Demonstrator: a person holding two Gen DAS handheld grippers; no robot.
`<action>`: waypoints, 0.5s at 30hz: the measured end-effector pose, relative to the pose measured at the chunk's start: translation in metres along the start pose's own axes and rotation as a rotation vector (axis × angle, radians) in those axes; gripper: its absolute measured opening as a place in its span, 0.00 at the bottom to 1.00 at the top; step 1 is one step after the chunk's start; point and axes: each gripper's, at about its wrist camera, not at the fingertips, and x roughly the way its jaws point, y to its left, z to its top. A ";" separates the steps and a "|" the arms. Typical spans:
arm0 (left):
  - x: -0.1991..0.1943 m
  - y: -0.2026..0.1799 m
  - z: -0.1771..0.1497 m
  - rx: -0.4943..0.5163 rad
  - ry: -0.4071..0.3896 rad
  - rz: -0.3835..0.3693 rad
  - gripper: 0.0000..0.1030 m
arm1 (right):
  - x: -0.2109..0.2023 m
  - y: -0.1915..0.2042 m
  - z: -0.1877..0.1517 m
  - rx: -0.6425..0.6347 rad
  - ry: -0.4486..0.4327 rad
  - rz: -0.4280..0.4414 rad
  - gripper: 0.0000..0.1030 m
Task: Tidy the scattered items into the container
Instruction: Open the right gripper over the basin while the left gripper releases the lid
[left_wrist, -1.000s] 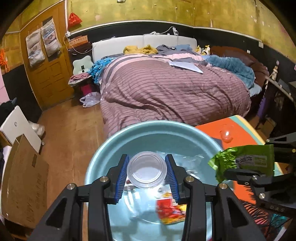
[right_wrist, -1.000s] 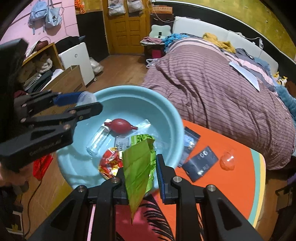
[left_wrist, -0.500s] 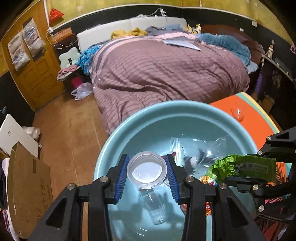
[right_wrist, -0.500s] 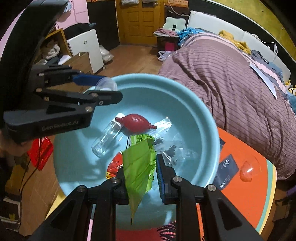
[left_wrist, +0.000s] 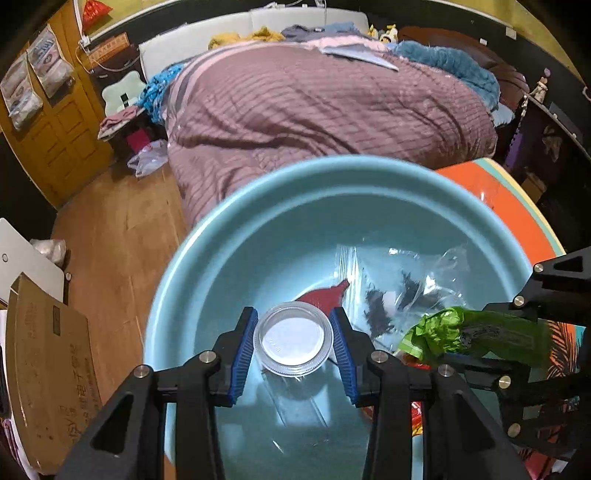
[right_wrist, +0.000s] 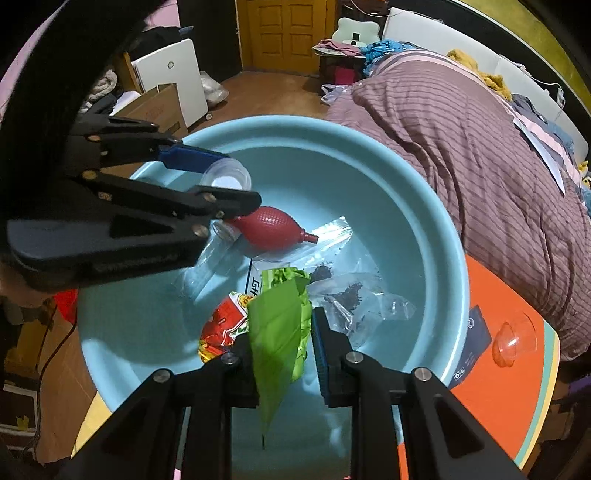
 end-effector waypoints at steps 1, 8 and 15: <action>0.002 -0.001 -0.001 0.005 0.006 -0.002 0.43 | 0.002 0.001 0.000 -0.004 0.004 0.000 0.23; 0.002 -0.003 -0.003 0.023 0.022 0.007 0.46 | 0.004 0.006 -0.001 -0.021 0.003 -0.010 0.36; -0.005 -0.010 -0.004 0.052 0.010 0.026 0.60 | -0.005 0.011 -0.003 -0.028 -0.029 -0.023 0.58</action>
